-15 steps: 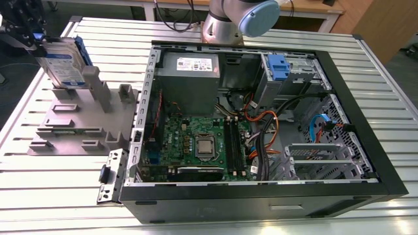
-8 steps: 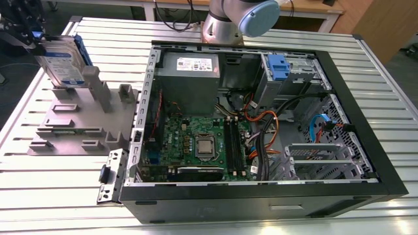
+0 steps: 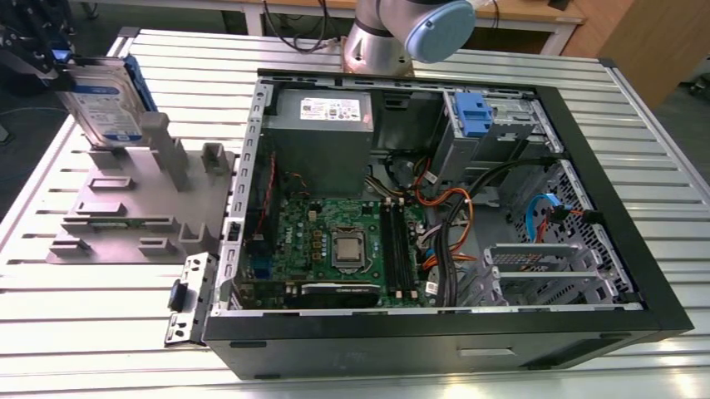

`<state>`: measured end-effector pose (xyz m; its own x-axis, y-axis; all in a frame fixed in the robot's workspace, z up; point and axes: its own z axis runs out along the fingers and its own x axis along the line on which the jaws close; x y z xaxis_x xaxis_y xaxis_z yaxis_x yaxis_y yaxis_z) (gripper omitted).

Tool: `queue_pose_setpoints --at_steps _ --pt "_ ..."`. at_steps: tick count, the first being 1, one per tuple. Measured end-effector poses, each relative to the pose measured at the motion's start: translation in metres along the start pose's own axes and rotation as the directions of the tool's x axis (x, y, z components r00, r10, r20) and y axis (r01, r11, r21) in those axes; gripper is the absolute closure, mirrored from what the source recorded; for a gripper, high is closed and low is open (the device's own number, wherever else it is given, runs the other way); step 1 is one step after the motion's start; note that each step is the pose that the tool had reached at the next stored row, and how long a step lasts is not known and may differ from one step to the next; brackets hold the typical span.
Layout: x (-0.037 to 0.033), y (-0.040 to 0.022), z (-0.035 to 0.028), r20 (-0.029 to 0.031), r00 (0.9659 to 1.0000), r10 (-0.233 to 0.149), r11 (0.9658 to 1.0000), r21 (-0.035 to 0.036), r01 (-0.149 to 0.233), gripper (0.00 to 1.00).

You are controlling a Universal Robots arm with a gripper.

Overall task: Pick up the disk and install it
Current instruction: 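Pick up the disk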

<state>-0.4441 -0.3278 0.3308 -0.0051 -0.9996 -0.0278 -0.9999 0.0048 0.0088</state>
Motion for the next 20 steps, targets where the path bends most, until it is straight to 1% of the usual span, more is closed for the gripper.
queue_pose_setpoints --at_steps 1,5,7,11,12,20 --pt "-0.0001 0.0 -0.0031 0.0001 1.0 0.0 1.0 0.0001 0.0 0.64" --pt "-0.0001 0.0 -0.0035 0.0001 1.0 0.0 1.0 0.0001 0.0 0.64" --pt "-0.0005 0.0002 -0.0171 0.0 1.0 0.0 1.0 0.0 0.0 0.64" --pt "-0.0005 0.0002 -0.0175 0.0 1.0 0.0 1.0 -0.0001 0.0 0.64" --pt "-0.0007 0.0002 -0.0239 0.0 1.0 0.0 1.0 0.0001 0.0 0.64" --pt "-0.0007 0.0002 -0.0253 0.0 1.0 0.0 1.0 -0.0002 0.0 0.64"
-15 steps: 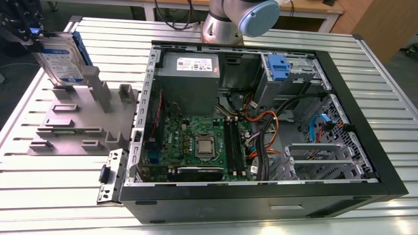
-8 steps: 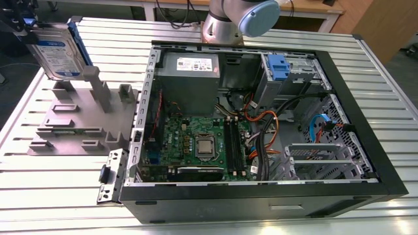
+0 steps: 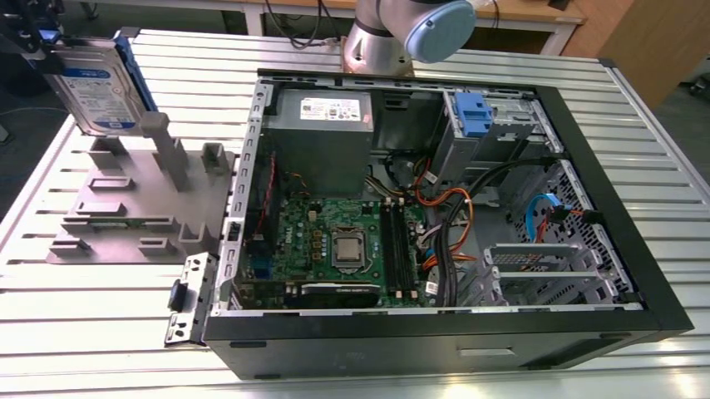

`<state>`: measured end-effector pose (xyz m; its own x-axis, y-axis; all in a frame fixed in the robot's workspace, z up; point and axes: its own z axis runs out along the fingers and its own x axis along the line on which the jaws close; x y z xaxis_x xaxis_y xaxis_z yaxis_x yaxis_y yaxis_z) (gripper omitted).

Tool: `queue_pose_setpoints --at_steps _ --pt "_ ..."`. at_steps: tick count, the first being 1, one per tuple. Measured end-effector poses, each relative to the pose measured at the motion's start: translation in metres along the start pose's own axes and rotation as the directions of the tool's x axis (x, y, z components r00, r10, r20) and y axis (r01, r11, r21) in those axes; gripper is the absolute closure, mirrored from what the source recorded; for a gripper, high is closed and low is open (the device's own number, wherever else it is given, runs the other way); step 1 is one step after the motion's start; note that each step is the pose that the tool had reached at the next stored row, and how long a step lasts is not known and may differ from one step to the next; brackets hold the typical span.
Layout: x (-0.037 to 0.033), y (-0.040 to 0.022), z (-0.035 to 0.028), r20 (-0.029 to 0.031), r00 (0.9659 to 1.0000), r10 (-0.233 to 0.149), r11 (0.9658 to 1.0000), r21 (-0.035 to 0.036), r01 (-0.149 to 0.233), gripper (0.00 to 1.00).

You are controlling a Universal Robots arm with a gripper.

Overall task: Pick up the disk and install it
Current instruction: 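Pick up the disk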

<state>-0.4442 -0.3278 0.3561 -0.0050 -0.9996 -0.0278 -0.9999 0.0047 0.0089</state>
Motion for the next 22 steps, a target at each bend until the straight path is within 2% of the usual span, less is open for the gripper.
queue_pose_setpoints --at_steps 5,11,22 --pt "-0.0001 0.0 -0.0032 0.0 1.0 0.0 1.0 0.0 0.0 0.64" --pt "-0.0004 0.0001 -0.0132 0.0001 1.0 0.0 1.0 0.0002 0.0 0.64" --pt "-0.0004 0.0001 -0.0153 0.0 1.0 0.0 1.0 0.0 0.0 0.64"
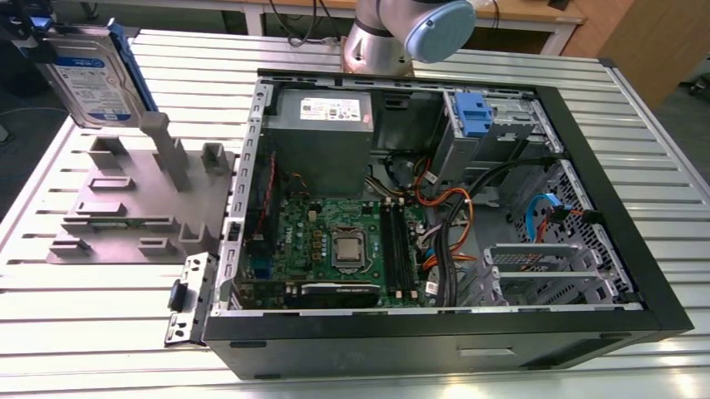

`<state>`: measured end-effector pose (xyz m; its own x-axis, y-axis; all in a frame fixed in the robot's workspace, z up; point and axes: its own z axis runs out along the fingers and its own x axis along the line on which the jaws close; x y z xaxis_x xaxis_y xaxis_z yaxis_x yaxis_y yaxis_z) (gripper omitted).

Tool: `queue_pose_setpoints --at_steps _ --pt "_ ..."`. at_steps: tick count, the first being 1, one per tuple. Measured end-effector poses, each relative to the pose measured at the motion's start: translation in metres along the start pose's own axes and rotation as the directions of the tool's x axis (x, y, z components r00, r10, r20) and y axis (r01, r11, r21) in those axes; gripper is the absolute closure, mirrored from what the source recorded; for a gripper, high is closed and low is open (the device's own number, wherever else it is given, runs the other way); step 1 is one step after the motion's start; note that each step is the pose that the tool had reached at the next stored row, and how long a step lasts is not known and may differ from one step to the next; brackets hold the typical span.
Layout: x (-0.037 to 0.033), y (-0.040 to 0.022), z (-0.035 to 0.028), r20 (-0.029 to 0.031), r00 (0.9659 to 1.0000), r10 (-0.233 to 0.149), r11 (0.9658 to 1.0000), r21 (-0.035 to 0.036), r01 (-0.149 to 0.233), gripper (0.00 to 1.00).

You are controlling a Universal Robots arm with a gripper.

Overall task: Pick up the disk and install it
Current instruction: 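Pick up the disk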

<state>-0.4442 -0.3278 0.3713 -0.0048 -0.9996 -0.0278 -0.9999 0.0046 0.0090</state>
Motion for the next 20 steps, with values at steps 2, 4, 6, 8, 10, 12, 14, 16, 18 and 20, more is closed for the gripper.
queue_pose_setpoints --at_steps 2,4,6,8,10,12,14,16,18,20 --pt "0.0 0.0 -0.0005 0.0001 1.0 0.0 1.0 0.0002 0.0 0.64" --pt "0.0 0.0 -0.0007 0.0001 1.0 0.0 1.0 0.0003 0.0 0.64" --pt "0.0 0.0 -0.0008 0.0001 1.0 0.0 1.0 0.0002 0.0 0.64" --pt "0.0 0.0 -0.001 0.0 1.0 0.0 1.0 0.0001 0.0 0.64" --pt "0.0 0.0 -0.0013 0.0 1.0 0.0 1.0 0.0002 0.0 0.64" --pt "0.0 0.0 -0.0018 0.0 1.0 0.0 1.0 0.0001 0.0 0.64" --pt "-0.0001 0.0 -0.0023 0.0001 1.0 0.0 1.0 0.0002 0.0 0.64" --pt "-0.0001 0.0 -0.0027 0.0001 1.0 0.0 1.0 0.0002 0.0 0.64" --pt "-0.0001 0.0 -0.0031 0.0001 1.0 0.0 1.0 0.0002 0.0 0.64" --pt "-0.0001 0.0 -0.0042 0.0001 1.0 0.0 1.0 0.0002 0.0 0.64"
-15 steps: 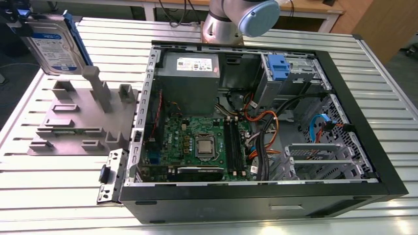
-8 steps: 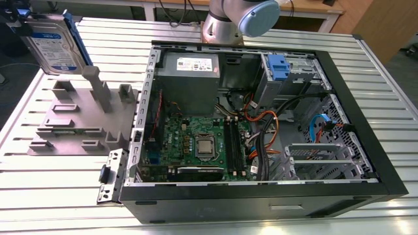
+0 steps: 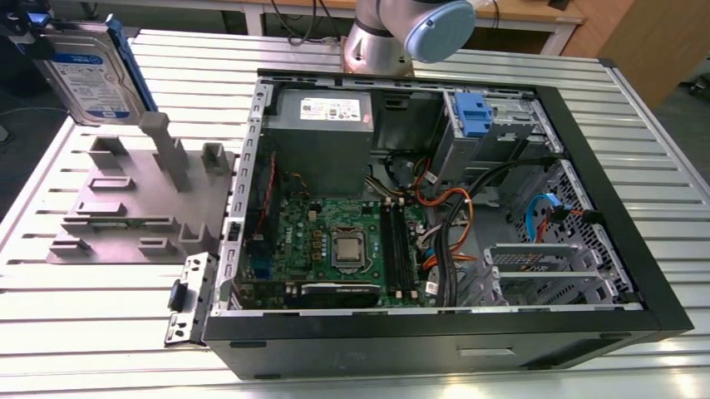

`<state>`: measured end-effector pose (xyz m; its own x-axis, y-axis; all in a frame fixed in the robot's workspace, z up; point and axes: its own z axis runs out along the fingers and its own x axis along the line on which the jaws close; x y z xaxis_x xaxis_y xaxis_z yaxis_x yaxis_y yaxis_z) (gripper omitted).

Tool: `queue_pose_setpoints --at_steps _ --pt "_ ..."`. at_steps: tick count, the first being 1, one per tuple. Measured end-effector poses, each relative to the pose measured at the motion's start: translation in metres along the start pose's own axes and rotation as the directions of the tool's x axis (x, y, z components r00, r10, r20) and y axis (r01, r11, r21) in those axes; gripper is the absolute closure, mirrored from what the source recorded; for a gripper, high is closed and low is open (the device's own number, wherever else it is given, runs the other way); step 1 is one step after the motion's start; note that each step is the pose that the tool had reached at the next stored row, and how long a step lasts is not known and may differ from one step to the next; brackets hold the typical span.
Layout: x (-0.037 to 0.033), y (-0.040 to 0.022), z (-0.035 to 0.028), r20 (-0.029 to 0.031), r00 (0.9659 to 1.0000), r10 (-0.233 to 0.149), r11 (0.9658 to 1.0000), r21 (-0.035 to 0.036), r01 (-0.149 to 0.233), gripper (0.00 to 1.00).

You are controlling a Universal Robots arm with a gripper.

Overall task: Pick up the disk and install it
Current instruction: 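Pick up the disk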

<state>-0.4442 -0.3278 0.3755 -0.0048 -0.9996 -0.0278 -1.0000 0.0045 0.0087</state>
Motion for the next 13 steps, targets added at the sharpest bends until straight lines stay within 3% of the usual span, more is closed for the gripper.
queue_pose_setpoints --at_steps 13 --pt "-0.0001 0.0 -0.004 -0.0001 1.0 0.0 1.0 -0.0002 0.0 0.64"
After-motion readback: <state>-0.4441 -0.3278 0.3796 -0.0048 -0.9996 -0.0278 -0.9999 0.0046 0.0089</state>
